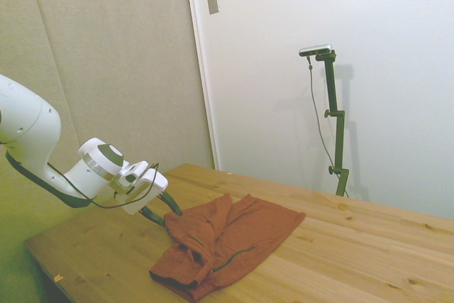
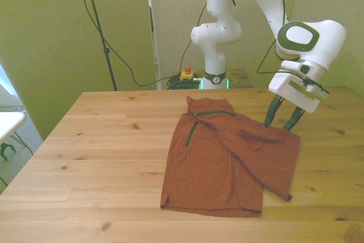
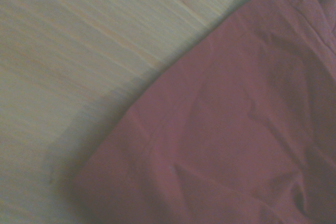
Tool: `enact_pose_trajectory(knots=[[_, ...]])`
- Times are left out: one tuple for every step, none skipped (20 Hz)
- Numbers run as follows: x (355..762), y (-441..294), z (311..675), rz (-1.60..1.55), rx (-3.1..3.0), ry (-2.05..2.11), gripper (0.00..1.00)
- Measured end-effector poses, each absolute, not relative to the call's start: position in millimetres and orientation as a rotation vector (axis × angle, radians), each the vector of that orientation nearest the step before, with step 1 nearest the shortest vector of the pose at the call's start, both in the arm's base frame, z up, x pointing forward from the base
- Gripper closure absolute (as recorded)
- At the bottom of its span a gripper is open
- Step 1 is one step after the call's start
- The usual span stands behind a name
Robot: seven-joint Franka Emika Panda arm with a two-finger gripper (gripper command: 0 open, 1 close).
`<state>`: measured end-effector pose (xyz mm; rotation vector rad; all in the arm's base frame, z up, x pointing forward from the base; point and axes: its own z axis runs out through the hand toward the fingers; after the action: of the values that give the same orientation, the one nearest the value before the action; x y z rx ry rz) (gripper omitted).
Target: Fold the shorts
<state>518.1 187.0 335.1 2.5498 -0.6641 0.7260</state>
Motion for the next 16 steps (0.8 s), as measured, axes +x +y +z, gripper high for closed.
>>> enact_pose_trajectory(knots=[[520.3, 184.7, 334.8, 0.725, 2.547, -0.67, 0.0], [522.9, 182.6, 334.6, 0.725, 2.545, -0.677, 0.0], [525.4, 180.8, 334.6, 0.726, 2.542, -0.681, 0.0], [528.1, 179.1, 334.6, 0.73, 2.538, -0.68, 0.0], [530.9, 177.4, 333.8, 0.734, 2.535, -0.677, 0.0], [533.3, 176.3, 333.7, 0.737, 2.535, -0.677, 0.0], [535.7, 175.8, 333.8, 0.739, 2.536, -0.678, 0.0], [537.5, 175.7, 333.9, 0.739, 2.536, -0.679, 0.0], [539.3, 175.7, 334.0, 0.74, 2.536, -0.681, 0.0], [540.6, 176.0, 333.7, 0.74, 2.537, -0.682, 0.0], [541.8, 176.0, 333.6, 0.741, 2.536, -0.683, 0.0], [542.9, 175.8, 333.8, 0.742, 2.536, -0.685, 0.0], [544.4, 175.5, 333.9, 0.743, 2.536, -0.688, 0.0], [546.1, 175.2, 334.0, 0.744, 2.536, -0.691, 0.0], [548.3, 175.0, 334.0, 0.745, 2.537, -0.694, 0.0], [550.8, 174.9, 334.3, 0.749, 2.538, -0.697, 0.0]])
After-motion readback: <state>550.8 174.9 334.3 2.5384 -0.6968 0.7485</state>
